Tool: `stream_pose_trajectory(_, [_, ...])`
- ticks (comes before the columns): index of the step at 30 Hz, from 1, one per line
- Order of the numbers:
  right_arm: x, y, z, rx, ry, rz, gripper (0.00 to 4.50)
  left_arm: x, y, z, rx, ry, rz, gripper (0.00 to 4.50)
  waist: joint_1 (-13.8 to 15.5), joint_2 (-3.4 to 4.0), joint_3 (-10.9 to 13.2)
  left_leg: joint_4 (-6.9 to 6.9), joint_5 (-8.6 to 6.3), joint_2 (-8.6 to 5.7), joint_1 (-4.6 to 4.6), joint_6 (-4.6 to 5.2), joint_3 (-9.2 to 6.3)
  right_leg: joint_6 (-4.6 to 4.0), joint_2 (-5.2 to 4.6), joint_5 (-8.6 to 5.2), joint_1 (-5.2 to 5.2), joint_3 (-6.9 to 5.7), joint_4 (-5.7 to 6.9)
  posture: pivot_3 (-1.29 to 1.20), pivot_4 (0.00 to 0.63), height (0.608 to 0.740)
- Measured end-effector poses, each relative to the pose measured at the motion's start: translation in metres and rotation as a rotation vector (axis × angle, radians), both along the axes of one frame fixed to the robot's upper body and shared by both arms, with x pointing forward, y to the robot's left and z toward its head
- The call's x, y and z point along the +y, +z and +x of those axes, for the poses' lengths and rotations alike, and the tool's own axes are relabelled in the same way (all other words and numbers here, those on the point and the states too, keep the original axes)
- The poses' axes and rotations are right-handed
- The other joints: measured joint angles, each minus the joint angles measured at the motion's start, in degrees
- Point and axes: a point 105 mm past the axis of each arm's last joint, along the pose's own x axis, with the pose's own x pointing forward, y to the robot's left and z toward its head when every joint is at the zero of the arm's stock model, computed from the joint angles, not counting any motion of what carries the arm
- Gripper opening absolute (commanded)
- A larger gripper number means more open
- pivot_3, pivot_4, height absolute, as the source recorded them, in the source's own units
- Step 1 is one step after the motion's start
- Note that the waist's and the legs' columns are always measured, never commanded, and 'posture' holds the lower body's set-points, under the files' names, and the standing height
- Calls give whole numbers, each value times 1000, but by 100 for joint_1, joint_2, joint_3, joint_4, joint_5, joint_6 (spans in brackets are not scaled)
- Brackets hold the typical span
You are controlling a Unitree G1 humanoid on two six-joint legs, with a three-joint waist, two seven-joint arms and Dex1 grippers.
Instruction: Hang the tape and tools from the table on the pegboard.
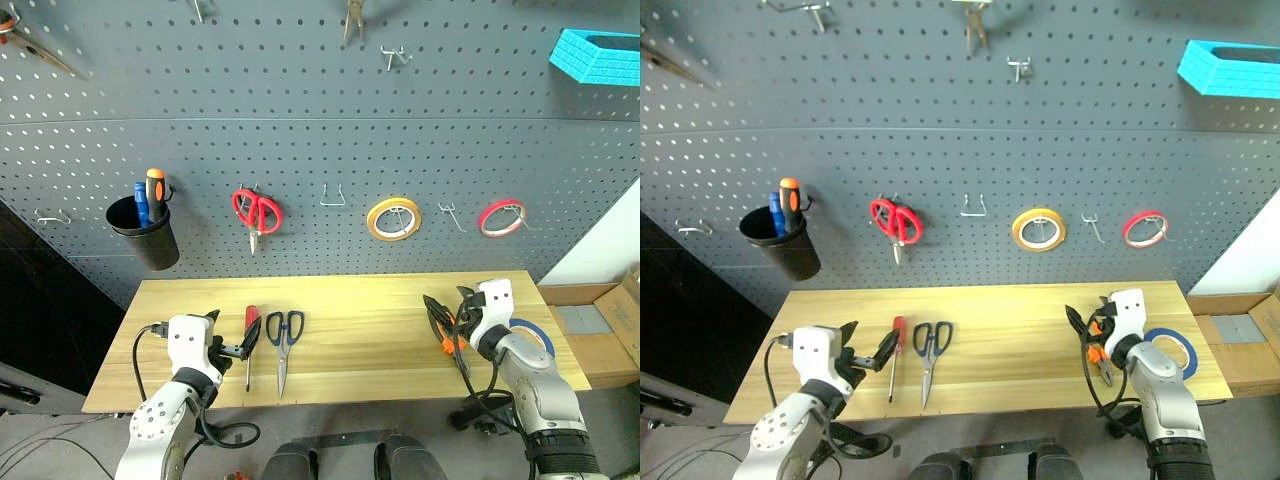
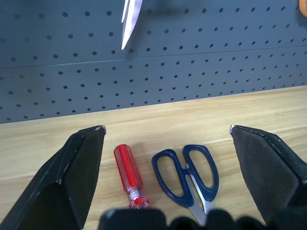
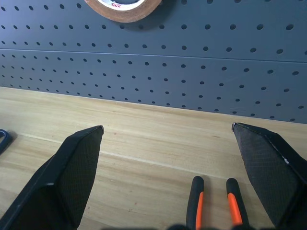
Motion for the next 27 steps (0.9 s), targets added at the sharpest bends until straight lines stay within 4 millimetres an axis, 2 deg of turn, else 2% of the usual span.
stream_pose_trajectory(6, [0,3,4,-7,-6,0,4500,-6,-1,3,4,-42,-9,4465,-3,-2,-21,0,0,0,0,0,0,-1,1,1,0,1,0,-20,86,740])
stream_pose_trajectory(12, [-10,0,4,21,-49,0,4500,-30,-9,-7,93,-224,-50,4465,-13,0,-21,0,0,0,0,0,0,-2,1,1,0,2,0,-38,103,740])
stream_pose_trajectory(16, [-20,-3,-1,61,-74,-5,4500,-45,-2,-10,138,-364,-69,4465,-20,7,-15,0,0,1,2,0,0,-3,2,0,0,1,2,-62,125,740])
stream_pose_trajectory(19, [-34,-7,-6,123,-113,-32,4500,-62,8,-9,177,-541,-41,4465,-38,25,9,5,1,1,1,1,1,-3,4,0,3,3,1,-94,151,740])
stream_pose_trajectory(23, [-63,-12,-10,262,-203,-144,4500,-94,25,-1,188,-781,11,4465,-124,50,75,16,1,-2,2,4,15,-3,8,0,8,5,0,-138,186,740])
stream_pose_trajectory(27, [-94,-6,-9,386,-288,-275,4500,-129,27,9,186,-922,22,4465,-255,54,194,16,2,-2,1,8,25,-2,9,2,5,9,-1,-161,216,740])
